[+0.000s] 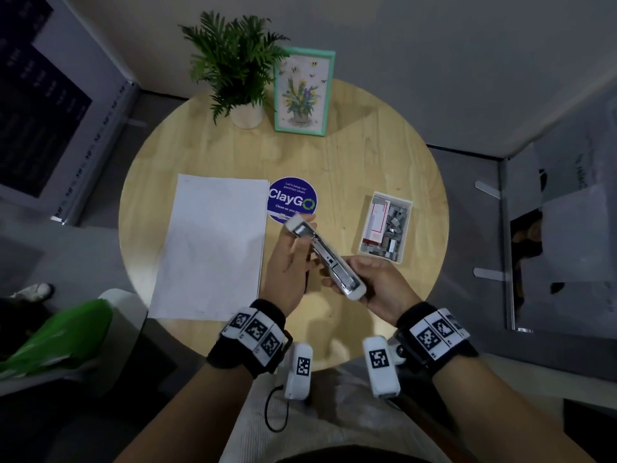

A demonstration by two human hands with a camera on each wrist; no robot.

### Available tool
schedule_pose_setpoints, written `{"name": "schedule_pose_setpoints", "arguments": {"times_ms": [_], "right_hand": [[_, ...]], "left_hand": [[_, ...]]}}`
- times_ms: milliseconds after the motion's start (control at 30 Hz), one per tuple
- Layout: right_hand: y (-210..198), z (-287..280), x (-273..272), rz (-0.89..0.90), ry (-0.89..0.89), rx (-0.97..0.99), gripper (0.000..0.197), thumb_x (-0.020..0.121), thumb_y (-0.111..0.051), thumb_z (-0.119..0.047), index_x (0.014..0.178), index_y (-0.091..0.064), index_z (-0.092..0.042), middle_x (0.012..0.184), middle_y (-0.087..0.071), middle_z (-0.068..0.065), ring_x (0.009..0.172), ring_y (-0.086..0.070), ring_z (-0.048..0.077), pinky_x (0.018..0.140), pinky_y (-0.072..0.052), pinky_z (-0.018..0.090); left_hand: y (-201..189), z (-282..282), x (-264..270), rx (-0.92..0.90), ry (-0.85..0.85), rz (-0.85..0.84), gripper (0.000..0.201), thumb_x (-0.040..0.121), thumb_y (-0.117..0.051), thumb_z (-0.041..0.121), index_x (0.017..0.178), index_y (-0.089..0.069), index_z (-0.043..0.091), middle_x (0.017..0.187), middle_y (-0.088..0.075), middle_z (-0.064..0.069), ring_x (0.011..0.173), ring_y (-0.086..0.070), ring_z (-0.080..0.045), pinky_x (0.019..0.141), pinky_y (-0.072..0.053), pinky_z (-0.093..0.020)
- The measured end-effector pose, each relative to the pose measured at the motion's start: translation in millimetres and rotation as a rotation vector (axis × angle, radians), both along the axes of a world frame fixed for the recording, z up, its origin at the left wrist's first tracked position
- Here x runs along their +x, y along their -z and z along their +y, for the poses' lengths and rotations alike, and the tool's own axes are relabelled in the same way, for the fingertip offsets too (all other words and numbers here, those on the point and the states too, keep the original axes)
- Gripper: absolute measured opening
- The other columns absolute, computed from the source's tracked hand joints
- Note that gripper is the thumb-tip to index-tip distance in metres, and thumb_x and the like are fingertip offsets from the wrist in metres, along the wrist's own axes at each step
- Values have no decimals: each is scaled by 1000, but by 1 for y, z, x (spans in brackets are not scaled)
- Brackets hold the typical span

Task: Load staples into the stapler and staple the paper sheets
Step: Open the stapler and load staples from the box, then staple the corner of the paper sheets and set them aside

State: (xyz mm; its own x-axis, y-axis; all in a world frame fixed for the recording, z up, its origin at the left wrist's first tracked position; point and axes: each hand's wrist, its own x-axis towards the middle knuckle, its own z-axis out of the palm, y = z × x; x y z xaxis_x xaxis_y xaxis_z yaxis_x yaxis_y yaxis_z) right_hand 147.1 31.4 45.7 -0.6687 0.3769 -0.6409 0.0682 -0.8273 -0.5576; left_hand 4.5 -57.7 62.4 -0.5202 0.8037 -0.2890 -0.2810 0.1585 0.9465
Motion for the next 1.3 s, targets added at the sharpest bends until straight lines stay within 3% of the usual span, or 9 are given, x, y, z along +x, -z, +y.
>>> {"name": "schedule_pose_setpoints", "arguments": {"times_ms": [67, 167, 333, 400, 500, 633, 867, 1066, 1300], "right_hand": [[-4, -7, -10, -5, -17, -43, 46, 100, -37, -30, 104, -66, 6, 96, -73, 24, 87, -70, 35, 75, -61, 37], [-8, -13, -22, -11, -27, -128, 69, 91, -34, -58, 105, -61, 4, 97, -71, 19, 85, -71, 31, 72, -61, 40], [-3, -23, -47, -46, -172, -43, 92, 68, -40, -83, 126, -60, -14, 116, -66, 16, 102, -64, 30, 95, -47, 46], [0, -29, -60, -136, -203, 68, 84, 67, -59, -77, 120, -62, -12, 103, -67, 14, 94, -62, 29, 85, -49, 45], [7, -41, -82, -235, -187, 171, 54, 71, -78, -46, 106, -61, -8, 80, -66, 10, 74, -61, 28, 72, -49, 41], [19, -60, -121, -387, -216, 290, 24, 85, -69, -23, 102, -60, -9, 77, -64, 10, 70, -58, 27, 68, -46, 40], [47, -86, -191, -607, -601, 839, 24, 90, -59, -31, 99, -44, -16, 93, -65, 4, 85, -62, 26, 71, -47, 35], [62, -102, -201, -625, -743, 942, 34, 85, -58, -37, 105, -45, -13, 101, -67, 10, 91, -63, 31, 79, -52, 45], [66, -98, -204, -684, -781, 975, 32, 86, -58, -31, 109, -45, -13, 103, -67, 10, 94, -62, 31, 76, -49, 39]], "left_hand": [[-2, -4, -5, 8, 112, 184, 24, 100, -41, 23, 121, -52, 28, 103, -58, -15, 79, -61, -20, 69, -55, -27], [-2, -11, -17, 3, 277, 432, 35, 98, -46, 11, 126, -56, 29, 127, -49, -4, 105, -55, -5, 88, -50, -19], [-1, -24, -40, -33, 446, 413, 51, 79, -44, -2, 119, -66, 22, 147, -35, 2, 134, -36, -3, 99, -39, -5], [-2, -27, -56, -29, 415, 327, 51, 76, -41, -1, 115, -66, 23, 144, -43, 2, 132, -42, -4, 97, -37, -3], [6, -34, -87, -57, 250, 274, 43, 83, -41, -2, 111, -67, 16, 130, -59, 0, 122, -55, -12, 99, -46, -22], [39, -45, -148, -331, 29, 355, 30, 92, -46, 1, 106, -67, 16, 120, -66, -3, 108, -61, -18, 92, -47, -28], [81, -29, -265, -758, 25, 562, 40, 91, -56, 13, 130, -50, 11, 136, -46, -18, 108, -60, -36, 92, -49, -37], [97, -10, -315, -875, -16, 394, 65, 83, -69, 17, 138, -36, 7, 141, -44, -19, 121, -52, -36, 94, -46, -39], [88, 0, -316, -771, -67, 492, 36, 81, -72, 18, 111, -60, 3, 110, -69, -17, 100, -66, -32, 73, -43, -26]]}}
